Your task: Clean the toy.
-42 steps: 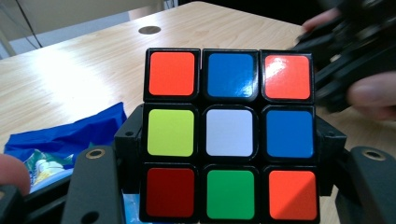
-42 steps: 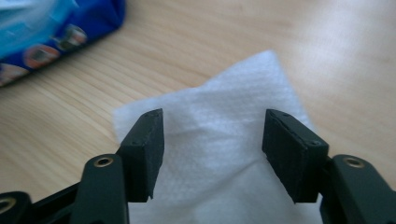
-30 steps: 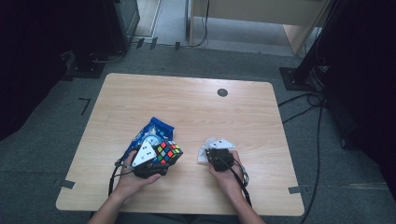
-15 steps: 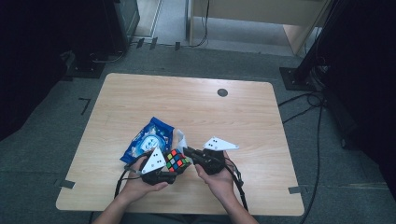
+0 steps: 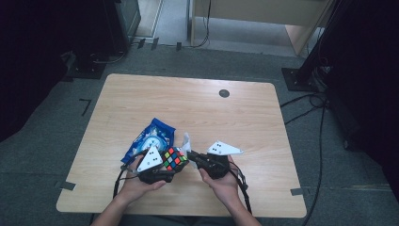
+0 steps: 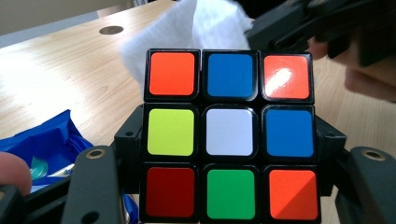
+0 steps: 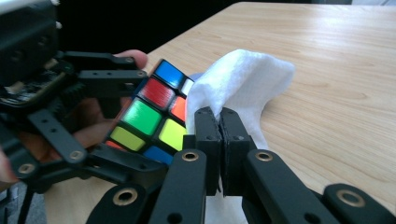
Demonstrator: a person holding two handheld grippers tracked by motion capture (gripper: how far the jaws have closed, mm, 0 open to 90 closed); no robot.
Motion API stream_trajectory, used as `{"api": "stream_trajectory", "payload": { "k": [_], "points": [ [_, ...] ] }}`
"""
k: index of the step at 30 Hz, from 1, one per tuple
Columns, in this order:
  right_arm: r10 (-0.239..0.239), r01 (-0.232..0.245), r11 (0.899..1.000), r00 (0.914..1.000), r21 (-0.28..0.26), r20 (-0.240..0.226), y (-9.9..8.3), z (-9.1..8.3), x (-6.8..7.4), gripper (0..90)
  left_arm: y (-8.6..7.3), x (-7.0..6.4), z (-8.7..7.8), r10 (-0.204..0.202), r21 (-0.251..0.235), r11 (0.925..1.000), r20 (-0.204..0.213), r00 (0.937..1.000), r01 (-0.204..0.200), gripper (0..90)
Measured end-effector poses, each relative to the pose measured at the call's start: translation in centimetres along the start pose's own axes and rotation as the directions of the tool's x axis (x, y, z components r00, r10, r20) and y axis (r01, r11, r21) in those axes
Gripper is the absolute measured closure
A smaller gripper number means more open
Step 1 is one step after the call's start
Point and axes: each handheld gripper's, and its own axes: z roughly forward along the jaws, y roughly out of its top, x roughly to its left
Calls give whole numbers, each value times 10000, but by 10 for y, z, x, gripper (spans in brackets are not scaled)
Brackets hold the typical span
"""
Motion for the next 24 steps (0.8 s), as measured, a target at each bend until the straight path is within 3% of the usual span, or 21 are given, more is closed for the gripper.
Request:
{"api": "stream_trajectory", "payload": {
  "k": [6,9,11,15,19,24],
  "points": [
    [-420,427,9990,9976,-108,555,4,4,5,894,2,-10,4,258,32,9997,279,9993,-259,340],
    [-237,244,9992,9995,-304,221,7,2,9,894,2,-12,7,248,140,9996,318,9992,-252,340],
    [-445,437,9975,9989,-556,-128,10,-1,16,894,1,-12,8,256,173,9995,311,9992,-262,340],
    [-696,670,9950,9970,-734,-339,14,-6,24,894,2,-8,5,210,95,9997,189,9996,-212,340],
    [-651,633,9964,9974,-563,-300,10,-7,20,893,3,-1,-2,54,-16,10000,20,10000,-54,340],
    [3,-2,9997,10000,-244,68,0,-3,3,894,5,1,-5,-9,-137,9999,-1,10000,9,340]
  ]
}}
